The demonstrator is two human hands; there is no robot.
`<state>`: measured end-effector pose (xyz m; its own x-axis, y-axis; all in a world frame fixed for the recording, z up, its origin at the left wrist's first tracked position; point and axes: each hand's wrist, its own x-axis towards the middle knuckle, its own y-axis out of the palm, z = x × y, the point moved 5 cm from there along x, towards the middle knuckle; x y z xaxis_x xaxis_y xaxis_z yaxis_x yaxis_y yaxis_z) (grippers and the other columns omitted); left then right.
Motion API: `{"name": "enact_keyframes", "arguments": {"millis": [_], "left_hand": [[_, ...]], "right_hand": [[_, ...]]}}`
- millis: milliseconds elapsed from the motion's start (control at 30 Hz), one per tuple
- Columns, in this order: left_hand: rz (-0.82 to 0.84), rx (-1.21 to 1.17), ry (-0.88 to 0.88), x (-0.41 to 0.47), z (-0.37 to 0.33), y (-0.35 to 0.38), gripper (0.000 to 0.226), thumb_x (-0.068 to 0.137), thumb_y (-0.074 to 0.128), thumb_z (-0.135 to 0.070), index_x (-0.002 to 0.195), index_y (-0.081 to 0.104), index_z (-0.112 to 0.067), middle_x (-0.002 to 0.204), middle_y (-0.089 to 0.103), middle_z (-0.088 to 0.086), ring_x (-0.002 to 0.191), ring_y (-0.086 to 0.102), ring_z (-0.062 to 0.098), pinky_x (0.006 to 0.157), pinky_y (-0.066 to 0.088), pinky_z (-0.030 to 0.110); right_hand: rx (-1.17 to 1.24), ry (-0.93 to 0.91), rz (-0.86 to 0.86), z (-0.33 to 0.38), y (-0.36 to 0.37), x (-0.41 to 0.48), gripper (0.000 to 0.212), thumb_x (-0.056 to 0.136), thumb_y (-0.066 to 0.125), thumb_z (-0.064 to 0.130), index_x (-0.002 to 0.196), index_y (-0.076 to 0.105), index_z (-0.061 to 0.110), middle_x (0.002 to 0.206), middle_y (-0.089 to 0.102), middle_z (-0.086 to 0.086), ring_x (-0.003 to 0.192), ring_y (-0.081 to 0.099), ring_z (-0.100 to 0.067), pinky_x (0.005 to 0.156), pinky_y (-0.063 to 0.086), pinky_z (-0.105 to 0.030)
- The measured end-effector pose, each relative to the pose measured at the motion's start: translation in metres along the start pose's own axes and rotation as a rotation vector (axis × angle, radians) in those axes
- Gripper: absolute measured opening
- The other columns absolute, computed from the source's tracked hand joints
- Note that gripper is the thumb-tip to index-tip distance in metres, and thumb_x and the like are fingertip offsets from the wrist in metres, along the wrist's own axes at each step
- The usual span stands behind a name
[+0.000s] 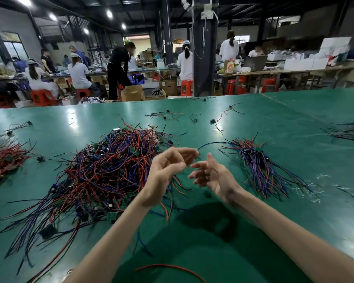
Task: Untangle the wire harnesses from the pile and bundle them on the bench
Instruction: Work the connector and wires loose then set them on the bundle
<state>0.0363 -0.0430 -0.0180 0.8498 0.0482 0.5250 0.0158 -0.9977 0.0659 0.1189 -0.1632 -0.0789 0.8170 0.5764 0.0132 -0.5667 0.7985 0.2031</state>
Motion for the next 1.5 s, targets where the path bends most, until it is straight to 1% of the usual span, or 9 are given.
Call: {"name": "enact_keyframes", "arguments": {"millis": [233,300,433,633,767,1000,1167,1267,1500], "left_hand": [[0.201,-0.024,-0.232,-0.02,0.027,0.016,0.006,0.066,0.066,-0.002,0.065,0.062,-0.006,0.111,0.069,0.015,0.107,0.064,0.029,0.092,0.049,0.029],[0.197,0.001,-0.271,-0.023,0.029,0.015,0.004,0.068,0.069,-0.009,0.065,0.066,-0.009,0.11,0.07,0.01,0.106,0.066,0.028,0.092,0.049,0.029],[0.133,-0.058,-0.346,-0.025,0.032,0.009,0.031,0.077,0.065,-0.026,0.073,0.072,0.004,0.111,0.069,0.014,0.1,0.067,0.037,0.085,0.053,0.035],[0.099,-0.065,-0.495,-0.025,0.037,0.002,0.025,0.078,0.064,-0.019,0.084,0.075,0.002,0.079,0.07,0.022,0.08,0.07,0.034,0.072,0.057,0.033],[0.083,-0.009,-0.566,-0.026,0.04,0.005,0.014,0.074,0.073,-0.012,0.081,0.071,0.0,0.072,0.071,0.013,0.061,0.067,0.018,0.061,0.055,0.024],[0.074,0.118,-0.541,-0.027,0.043,0.01,0.005,0.086,0.062,-0.001,0.085,0.065,-0.004,0.069,0.069,0.005,0.055,0.062,0.014,0.056,0.054,0.025],[0.022,-0.003,-0.6,-0.028,0.046,0.013,0.02,0.097,0.047,-0.007,0.089,0.065,-0.006,0.069,0.068,0.006,0.056,0.063,0.016,0.055,0.055,0.027],[-0.005,-0.068,-0.576,-0.027,0.045,0.015,0.014,0.09,0.058,-0.017,0.089,0.064,-0.004,0.068,0.066,0.007,0.053,0.061,0.015,0.052,0.053,0.026],[-0.034,-0.021,-0.499,-0.027,0.043,0.012,0.007,0.089,0.059,-0.001,0.087,0.065,-0.004,0.062,0.063,0.003,0.05,0.057,0.013,0.05,0.05,0.023]], "right_hand": [[0.244,0.145,0.022,0.002,0.001,-0.003,0.028,0.078,0.062,0.027,0.095,0.063,0.005,0.082,0.065,-0.01,0.071,0.061,-0.019,0.07,0.05,-0.028],[0.26,0.122,0.018,0.004,-0.003,-0.005,0.021,0.085,0.058,0.016,0.101,0.062,0.003,0.083,0.07,-0.012,0.068,0.065,-0.017,0.064,0.054,-0.026],[0.378,0.075,0.008,0.009,-0.007,-0.007,0.02,0.094,0.044,0.0,0.11,0.055,-0.004,0.092,0.069,-0.02,0.062,0.064,-0.015,0.058,0.055,-0.025],[0.382,0.047,0.016,0.016,-0.009,-0.011,0.02,0.093,0.042,-0.006,0.101,0.059,0.0,0.088,0.07,-0.019,0.065,0.066,-0.018,0.062,0.057,-0.025],[0.311,0.039,0.065,0.016,-0.005,-0.014,0.021,0.089,0.048,-0.005,0.105,0.06,0.002,0.091,0.07,-0.017,0.067,0.066,-0.019,0.065,0.056,-0.025],[0.131,-0.037,0.035,0.016,-0.001,-0.015,0.033,0.068,0.068,0.008,0.101,0.064,0.004,0.074,0.062,-0.006,0.057,0.057,-0.012,0.061,0.054,-0.022],[0.077,-0.048,-0.022,0.014,-0.002,-0.014,0.028,0.069,0.067,0.014,0.093,0.062,0.002,0.067,0.059,-0.005,0.047,0.049,-0.007,0.051,0.049,-0.019],[0.055,-0.06,-0.028,0.014,-0.002,-0.014,0.03,0.068,0.067,0.018,0.093,0.061,0.002,0.068,0.058,-0.008,0.047,0.048,-0.009,0.048,0.046,-0.019],[0.138,0.025,0.026,0.01,-0.001,-0.013,0.018,0.087,0.056,0.019,0.091,0.062,0.003,0.066,0.063,-0.005,0.054,0.058,-0.012,0.055,0.052,-0.023]]}}
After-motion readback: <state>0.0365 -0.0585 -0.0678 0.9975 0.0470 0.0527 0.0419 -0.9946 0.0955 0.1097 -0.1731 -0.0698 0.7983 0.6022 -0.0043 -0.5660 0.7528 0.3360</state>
